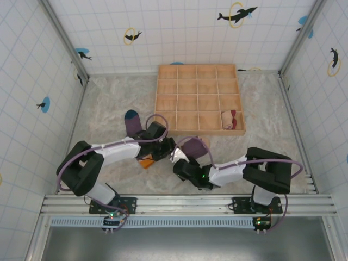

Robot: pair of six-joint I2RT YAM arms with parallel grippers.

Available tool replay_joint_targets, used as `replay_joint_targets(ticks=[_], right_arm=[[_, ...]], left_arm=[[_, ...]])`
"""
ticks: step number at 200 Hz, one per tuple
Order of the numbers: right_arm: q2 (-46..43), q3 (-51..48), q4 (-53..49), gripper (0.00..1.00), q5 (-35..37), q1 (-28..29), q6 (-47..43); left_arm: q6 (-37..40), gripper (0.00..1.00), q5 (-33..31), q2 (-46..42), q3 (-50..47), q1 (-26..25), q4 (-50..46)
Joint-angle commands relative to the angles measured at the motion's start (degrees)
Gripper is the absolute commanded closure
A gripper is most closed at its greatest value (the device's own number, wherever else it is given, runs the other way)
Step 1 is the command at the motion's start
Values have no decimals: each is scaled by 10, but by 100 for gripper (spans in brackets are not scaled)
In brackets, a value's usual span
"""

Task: Roll the socks

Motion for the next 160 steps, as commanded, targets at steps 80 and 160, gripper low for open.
replay_joint_targets(ticks=[80, 160], right_arm=[[-21, -159, 156, 100, -383, -186, 237], [42, -269, 412, 100, -505, -275, 508]], left_arm=[[7, 18, 6, -84, -44, 9, 34], [-8, 29, 10, -65, -64, -16, 119]])
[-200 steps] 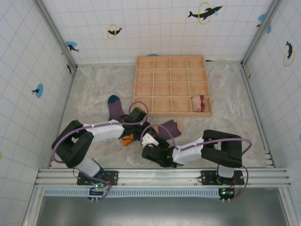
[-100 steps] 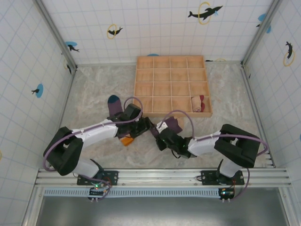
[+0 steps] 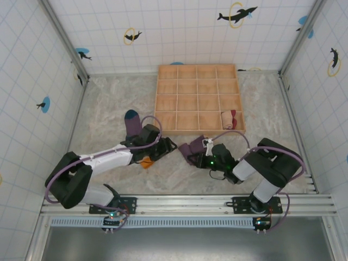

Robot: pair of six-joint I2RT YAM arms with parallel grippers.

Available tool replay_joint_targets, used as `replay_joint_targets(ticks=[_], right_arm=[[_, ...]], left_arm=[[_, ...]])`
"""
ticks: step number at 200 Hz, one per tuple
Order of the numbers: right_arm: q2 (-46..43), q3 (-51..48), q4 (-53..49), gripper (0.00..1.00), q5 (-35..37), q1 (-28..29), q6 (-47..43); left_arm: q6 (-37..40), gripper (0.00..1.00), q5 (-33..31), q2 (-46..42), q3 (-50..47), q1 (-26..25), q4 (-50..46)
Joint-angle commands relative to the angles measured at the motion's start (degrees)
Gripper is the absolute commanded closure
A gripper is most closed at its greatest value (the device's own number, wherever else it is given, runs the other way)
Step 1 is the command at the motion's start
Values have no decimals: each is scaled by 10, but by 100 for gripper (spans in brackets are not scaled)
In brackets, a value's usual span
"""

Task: Roll the socks

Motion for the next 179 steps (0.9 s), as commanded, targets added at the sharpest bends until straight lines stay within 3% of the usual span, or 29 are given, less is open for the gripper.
replay_joint_targets(ticks=[1, 59, 103, 130, 140, 156, 179], right_arm=[[40, -47, 2, 100, -43, -9, 115], [105, -77, 107, 100, -62, -27, 218], [108, -75, 100, 100, -61, -28, 226], [99, -76, 85, 100, -58, -30, 223], [98, -76, 84, 100, -59, -31, 221], [94, -75, 82, 100, -60, -33, 215], [54, -62, 21, 83, -54, -31, 171]], left_arm=[[-3, 29, 4, 14, 6, -16, 37], [-7, 38, 6, 78, 39, -65, 84], [-18, 43, 7, 136, 54, -91, 114], [-26, 52, 10, 169, 66, -98, 120], [-30, 56, 8, 177, 66, -100, 121], [-35, 73, 7, 186, 68, -100, 119], [-30, 95, -18, 189, 82, -99, 67]])
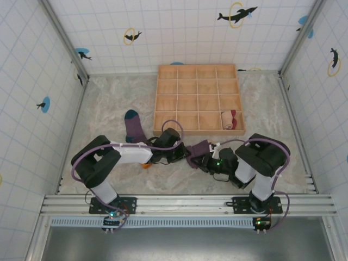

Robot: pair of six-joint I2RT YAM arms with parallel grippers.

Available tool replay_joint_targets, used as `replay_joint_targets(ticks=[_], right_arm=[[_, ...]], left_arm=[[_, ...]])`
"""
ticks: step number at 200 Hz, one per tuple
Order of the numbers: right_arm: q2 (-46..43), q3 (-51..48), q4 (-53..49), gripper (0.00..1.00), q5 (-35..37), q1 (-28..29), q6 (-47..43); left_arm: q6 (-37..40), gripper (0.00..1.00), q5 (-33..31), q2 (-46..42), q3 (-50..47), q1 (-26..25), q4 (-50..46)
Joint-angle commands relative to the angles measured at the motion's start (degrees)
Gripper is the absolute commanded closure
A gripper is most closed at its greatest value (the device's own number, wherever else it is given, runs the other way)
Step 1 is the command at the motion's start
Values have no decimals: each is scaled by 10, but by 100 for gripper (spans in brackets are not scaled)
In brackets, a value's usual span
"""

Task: Roll the socks

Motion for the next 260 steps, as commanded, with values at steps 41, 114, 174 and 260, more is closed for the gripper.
replay_joint_targets(ticks=[41, 114, 174, 260], right_arm=[[-197, 87, -491, 48, 101, 38, -213], [-307, 226, -732, 32, 462, 216, -493], [-185, 277, -663, 32, 682, 365, -640], [-5, 347, -629, 43, 749, 403, -681]], left_arm=[[18, 100, -46, -14, 24, 24, -141], [2, 100, -24, -88, -24, 50, -171], [-10, 100, -6, -96, -41, 52, -169], [-3, 100, -2, -105, -44, 55, -176]])
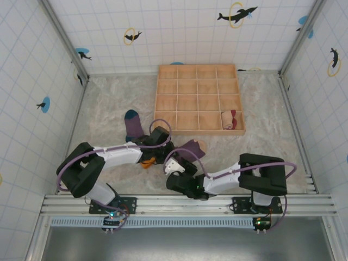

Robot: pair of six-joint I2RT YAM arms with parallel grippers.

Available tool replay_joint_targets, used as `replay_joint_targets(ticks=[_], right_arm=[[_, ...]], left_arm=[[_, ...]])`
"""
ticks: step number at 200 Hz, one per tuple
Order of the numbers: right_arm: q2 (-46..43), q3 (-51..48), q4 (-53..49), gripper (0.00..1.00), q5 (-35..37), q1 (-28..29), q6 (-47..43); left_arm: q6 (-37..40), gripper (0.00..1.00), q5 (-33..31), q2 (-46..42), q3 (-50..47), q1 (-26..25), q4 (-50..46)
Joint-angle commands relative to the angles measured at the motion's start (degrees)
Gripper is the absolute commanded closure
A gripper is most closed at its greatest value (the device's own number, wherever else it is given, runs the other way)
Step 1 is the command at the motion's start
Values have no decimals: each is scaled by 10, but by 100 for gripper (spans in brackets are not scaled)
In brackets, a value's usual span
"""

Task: Roll the socks

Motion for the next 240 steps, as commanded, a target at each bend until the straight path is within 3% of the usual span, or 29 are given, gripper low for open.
replay_joint_targets(ticks=[1, 38, 53, 83, 104, 163, 204, 240], right_arm=[[28, 17, 14, 44, 27, -7, 0], [41, 17, -14, 81, -22, -33, 60], [25, 1, -16, 92, -63, -54, 90], [-16, -54, 21, 96, -220, -115, 141], [-23, -67, 27, 98, -302, -153, 166], [-15, -106, 64, 100, -500, -252, 258], [-32, -217, 263, 100, -659, -332, 385], [-13, -265, 394, 100, -728, -366, 473]], left_arm=[[-1, 100, 7, -13, -16, 5, -40], [2, 98, 7, -21, -21, 6, -42], [0, 81, 5, -32, -25, 9, -41], [0, 40, 5, -50, -22, 14, -45], [3, 27, 6, -59, -11, 17, -54], [22, 23, 0, -89, -16, 17, -28], [59, 28, -15, -87, -16, 17, -5], [64, 37, -12, -61, -20, 17, 32]])
